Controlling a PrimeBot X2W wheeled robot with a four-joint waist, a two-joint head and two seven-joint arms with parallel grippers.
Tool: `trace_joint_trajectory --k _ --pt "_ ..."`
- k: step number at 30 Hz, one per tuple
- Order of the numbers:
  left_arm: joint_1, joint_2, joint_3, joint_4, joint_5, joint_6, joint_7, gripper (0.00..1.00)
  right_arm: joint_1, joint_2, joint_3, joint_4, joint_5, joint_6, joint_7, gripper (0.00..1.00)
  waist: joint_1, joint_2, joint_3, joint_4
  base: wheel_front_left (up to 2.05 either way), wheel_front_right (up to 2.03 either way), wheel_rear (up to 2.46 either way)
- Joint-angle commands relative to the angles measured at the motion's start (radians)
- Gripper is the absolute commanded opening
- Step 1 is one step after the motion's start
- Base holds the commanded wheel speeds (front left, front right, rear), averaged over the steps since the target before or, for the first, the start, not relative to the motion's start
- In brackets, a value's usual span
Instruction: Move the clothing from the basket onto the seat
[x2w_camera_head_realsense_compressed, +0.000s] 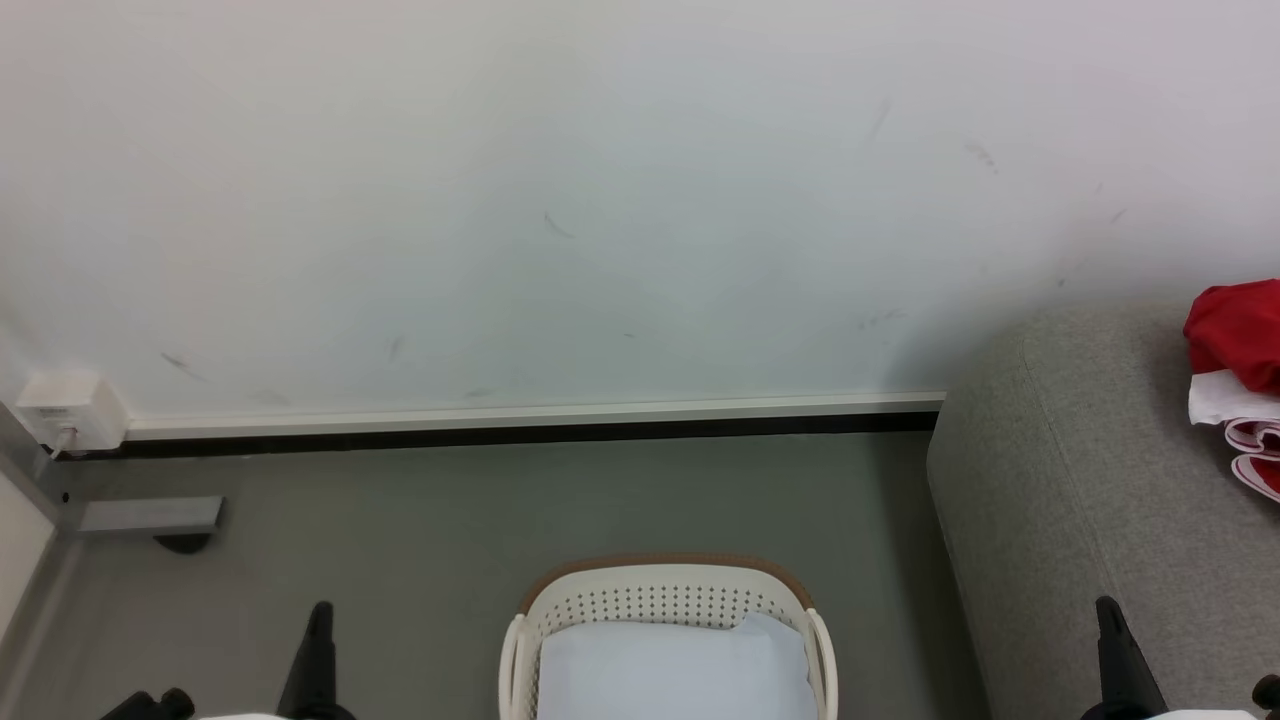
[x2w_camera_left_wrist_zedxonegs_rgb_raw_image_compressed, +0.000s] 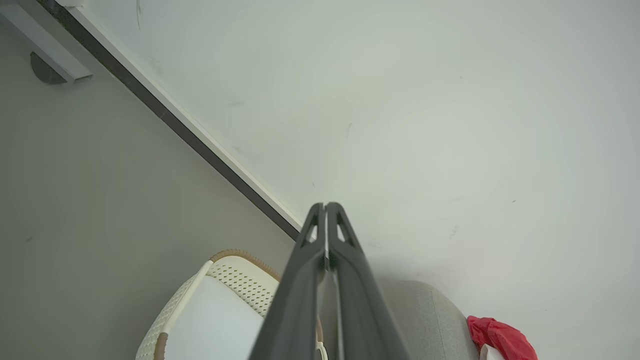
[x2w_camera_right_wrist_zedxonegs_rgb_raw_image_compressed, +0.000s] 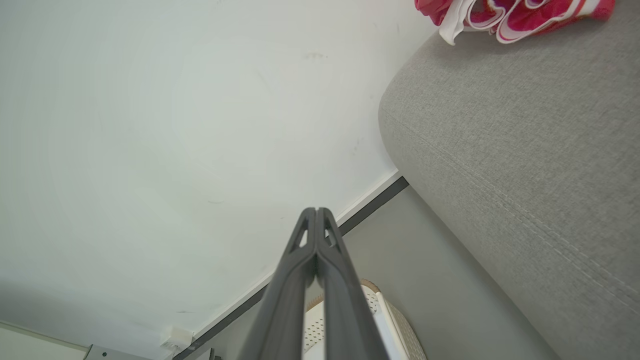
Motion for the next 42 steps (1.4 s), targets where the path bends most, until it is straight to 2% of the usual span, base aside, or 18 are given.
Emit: trace_joint_trajectory --k 1,42 --pt "-0.022 0.009 0.005 -0.016 -0.032 0.003 0.01 0.0 -0.022 -0.01 -0.006 -0.016 0.035 -0.001 0.005 0.0 0.0 0.0 0.0 0.0 0.0 0.0 0.0" --pt "-0.057 0.012 0.027 -0.07 -0.443 0.016 0.116 0.0 -0.067 -0.017 -0.047 -0.048 0.448 -0.002 0.106 0.0 0.0 0.0 0.008 -0.001 0.0 0.0 0.0"
